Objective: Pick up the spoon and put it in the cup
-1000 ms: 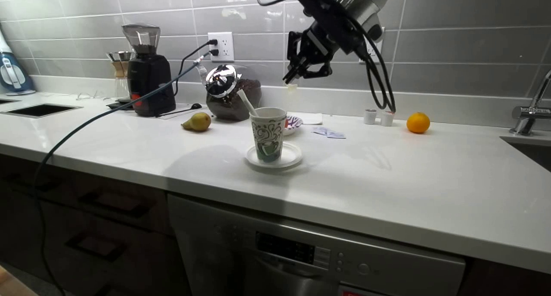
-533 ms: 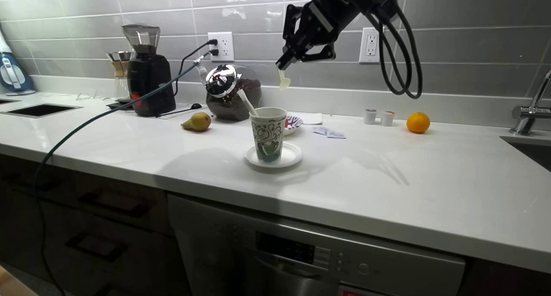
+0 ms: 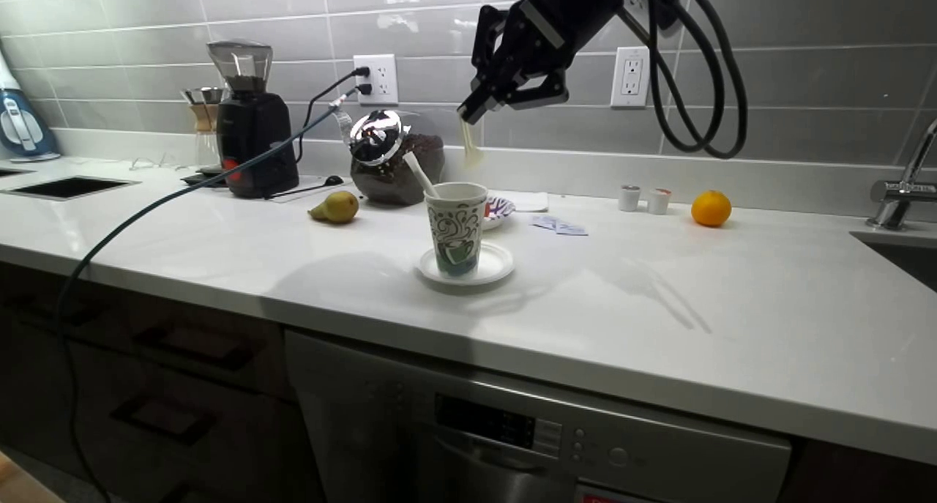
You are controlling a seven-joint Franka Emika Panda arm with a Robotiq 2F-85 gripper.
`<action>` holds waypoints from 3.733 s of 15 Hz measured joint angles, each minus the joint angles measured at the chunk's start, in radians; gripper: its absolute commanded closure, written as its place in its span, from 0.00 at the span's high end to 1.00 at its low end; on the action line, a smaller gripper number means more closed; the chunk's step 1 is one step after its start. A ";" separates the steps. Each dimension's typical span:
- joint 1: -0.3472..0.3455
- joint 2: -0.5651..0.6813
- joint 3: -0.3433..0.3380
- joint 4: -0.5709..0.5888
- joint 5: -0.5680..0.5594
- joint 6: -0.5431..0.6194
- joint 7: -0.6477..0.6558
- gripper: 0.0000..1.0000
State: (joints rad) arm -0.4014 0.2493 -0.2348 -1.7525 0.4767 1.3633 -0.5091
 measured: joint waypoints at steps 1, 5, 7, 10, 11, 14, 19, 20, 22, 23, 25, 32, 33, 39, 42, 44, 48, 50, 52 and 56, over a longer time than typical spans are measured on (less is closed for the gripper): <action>0.003 0.001 0.000 0.000 -0.008 -0.006 0.014 0.01; 0.020 0.016 0.002 0.001 -0.024 -0.028 0.076 0.01; 0.030 0.031 0.005 0.003 -0.025 -0.031 0.109 0.01; 0.040 0.066 0.009 0.014 -0.025 -0.031 0.163 0.01; 0.042 0.080 0.010 0.021 -0.025 -0.032 0.179 0.01; 0.044 0.122 0.013 0.051 -0.025 -0.037 0.218 0.01; 0.043 0.189 0.014 0.114 -0.025 -0.060 0.271 0.01; 0.042 0.202 0.014 0.129 -0.025 -0.068 0.281 0.01; 0.041 0.227 0.014 0.156 -0.025 -0.083 0.298 0.01; 0.040 0.239 0.014 0.169 -0.025 -0.088 0.306 0.01; 0.040 0.261 0.015 0.191 -0.025 -0.098 0.318 0.01; 0.039 0.314 0.023 0.235 -0.025 -0.110 0.331 0.43; 0.039 0.315 0.025 0.238 -0.025 -0.110 0.331 0.49; 0.043 0.288 0.038 0.237 -0.094 -0.107 0.247 0.92; 0.054 0.238 0.049 0.219 -0.199 -0.078 0.141 1.00; 0.066 0.187 0.061 0.175 -0.258 -0.030 0.077 1.00; 0.103 0.062 0.086 0.025 -0.352 0.117 -0.026 1.00; 0.125 0.001 0.098 -0.056 -0.392 0.197 -0.063 1.00; 0.152 -0.059 0.107 -0.141 -0.440 0.283 -0.089 1.00; 0.202 -0.179 0.118 -0.307 -0.548 0.440 -0.129 1.00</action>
State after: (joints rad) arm -0.1993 0.0699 -0.1169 -2.0595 -0.0714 1.8036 -0.6380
